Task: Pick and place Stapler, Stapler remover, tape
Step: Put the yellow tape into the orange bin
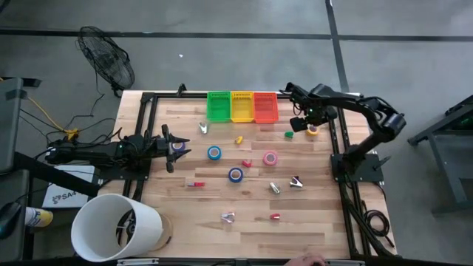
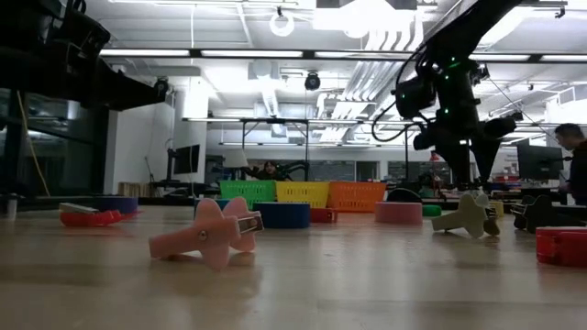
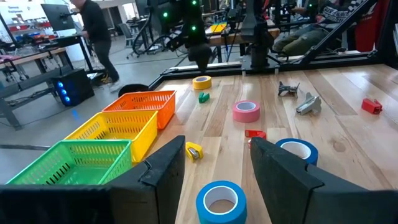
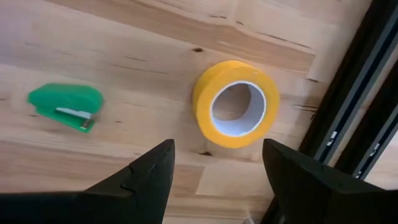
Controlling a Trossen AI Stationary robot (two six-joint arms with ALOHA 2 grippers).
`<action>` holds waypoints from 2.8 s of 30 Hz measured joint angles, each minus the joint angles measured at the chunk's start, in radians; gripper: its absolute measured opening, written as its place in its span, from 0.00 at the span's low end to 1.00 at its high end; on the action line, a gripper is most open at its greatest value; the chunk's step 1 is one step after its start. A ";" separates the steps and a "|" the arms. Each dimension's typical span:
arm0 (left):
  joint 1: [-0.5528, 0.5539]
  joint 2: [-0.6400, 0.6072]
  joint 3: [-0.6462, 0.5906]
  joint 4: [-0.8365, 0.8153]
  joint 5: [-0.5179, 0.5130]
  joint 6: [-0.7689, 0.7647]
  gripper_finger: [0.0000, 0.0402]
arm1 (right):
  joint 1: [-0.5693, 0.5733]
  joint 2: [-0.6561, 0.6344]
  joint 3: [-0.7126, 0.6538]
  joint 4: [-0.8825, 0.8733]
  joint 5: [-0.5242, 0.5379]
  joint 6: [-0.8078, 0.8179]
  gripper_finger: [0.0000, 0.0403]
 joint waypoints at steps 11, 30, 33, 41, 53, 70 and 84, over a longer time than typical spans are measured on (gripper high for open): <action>0.000 0.000 0.000 0.000 0.004 0.000 0.44 | -0.031 0.015 -0.133 0.166 -0.103 -0.007 0.59; 0.000 0.000 0.000 0.000 0.003 0.000 0.44 | -0.031 0.014 -0.157 0.197 -0.014 -0.202 0.59; 0.000 0.000 0.000 0.000 0.003 0.000 0.44 | -0.031 0.014 -0.157 0.200 -0.008 -0.265 0.59; 0.000 0.000 0.000 0.000 0.003 0.000 0.44 | -0.031 -0.001 -0.157 0.202 0.026 -0.399 0.59; 0.000 0.000 0.000 0.000 -0.001 0.000 0.44 | -0.038 -0.070 -0.165 0.204 0.060 -0.523 0.59; 0.000 0.000 0.000 0.000 0.000 0.000 0.44 | -0.051 0.061 -0.172 0.270 -0.011 -0.494 0.54; 0.000 0.000 0.000 0.000 0.003 0.000 0.44 | -0.047 0.066 -0.172 0.273 -0.035 -0.478 0.12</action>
